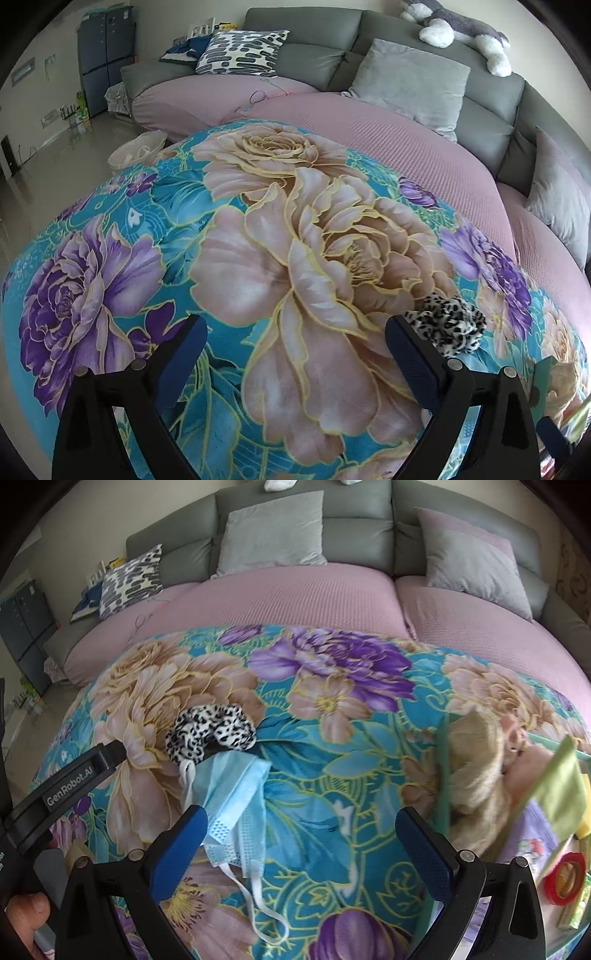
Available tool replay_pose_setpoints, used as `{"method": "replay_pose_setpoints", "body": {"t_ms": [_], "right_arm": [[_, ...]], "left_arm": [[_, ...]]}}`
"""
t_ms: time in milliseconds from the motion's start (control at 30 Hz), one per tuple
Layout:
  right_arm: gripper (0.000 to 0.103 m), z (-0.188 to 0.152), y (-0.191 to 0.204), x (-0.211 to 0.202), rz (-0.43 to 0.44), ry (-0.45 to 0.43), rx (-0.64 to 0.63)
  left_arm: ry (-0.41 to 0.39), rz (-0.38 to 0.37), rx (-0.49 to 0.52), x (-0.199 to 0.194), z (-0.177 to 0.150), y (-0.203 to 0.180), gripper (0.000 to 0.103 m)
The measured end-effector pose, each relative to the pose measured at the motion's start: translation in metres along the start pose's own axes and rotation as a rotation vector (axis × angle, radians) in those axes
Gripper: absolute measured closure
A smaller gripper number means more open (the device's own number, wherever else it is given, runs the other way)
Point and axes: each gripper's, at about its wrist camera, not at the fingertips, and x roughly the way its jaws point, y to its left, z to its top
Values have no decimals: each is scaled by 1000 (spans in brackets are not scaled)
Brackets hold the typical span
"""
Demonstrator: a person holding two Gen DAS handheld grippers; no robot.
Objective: Organize soft objects
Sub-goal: 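Move both open tools back to the bed toward the scrunchie and blue mask, then grasp the leopard scrunchie with the left tool while the right tool grasps the blue mask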
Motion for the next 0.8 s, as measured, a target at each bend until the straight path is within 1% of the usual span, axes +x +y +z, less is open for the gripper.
{"method": "replay_pose_setpoints", "body": {"t_ms": [33, 133, 167, 300, 367, 433, 500, 567, 600, 667, 700, 767, 800], "right_arm": [[0, 0, 2, 3, 4, 7, -4], [1, -1, 7, 11, 15, 20, -12], [4, -1, 8, 14, 18, 25, -14], [8, -1, 12, 22, 32, 39, -20], [15, -2, 14, 26, 44, 50, -23], [19, -3, 17, 31, 62, 64, -25], [25, -5, 19, 36, 83, 77, -26], [36, -6, 19, 38, 89, 80, -21], [38, -6, 18, 38, 95, 79, -15], [45, -7, 16, 38, 119, 78, 6], [47, -7, 15, 38, 127, 79, 18], [58, -6, 13, 37, 137, 77, 33], [60, -6, 12, 37, 145, 78, 42]], "left_arm": [[2, 3, -7, 2, 0, 2, 6], [18, -21, -43, 10, -1, 8, 6], [30, -29, -51, 13, -2, 9, 6], [39, -21, -50, 17, -4, 9, 6], [40, -20, -54, 18, -5, 9, 6], [40, -32, -60, 18, -5, 9, 6], [39, -41, -58, 18, -5, 9, 6], [40, -47, -54, 18, -5, 8, 6], [45, -49, -51, 19, -5, 8, 6], [60, -53, -46, 21, -4, 6, 6], [65, -63, -46, 22, -4, 6, 6], [74, -92, -48, 22, -4, 4, 6], [77, -109, -51, 23, -4, 3, 6]]}}
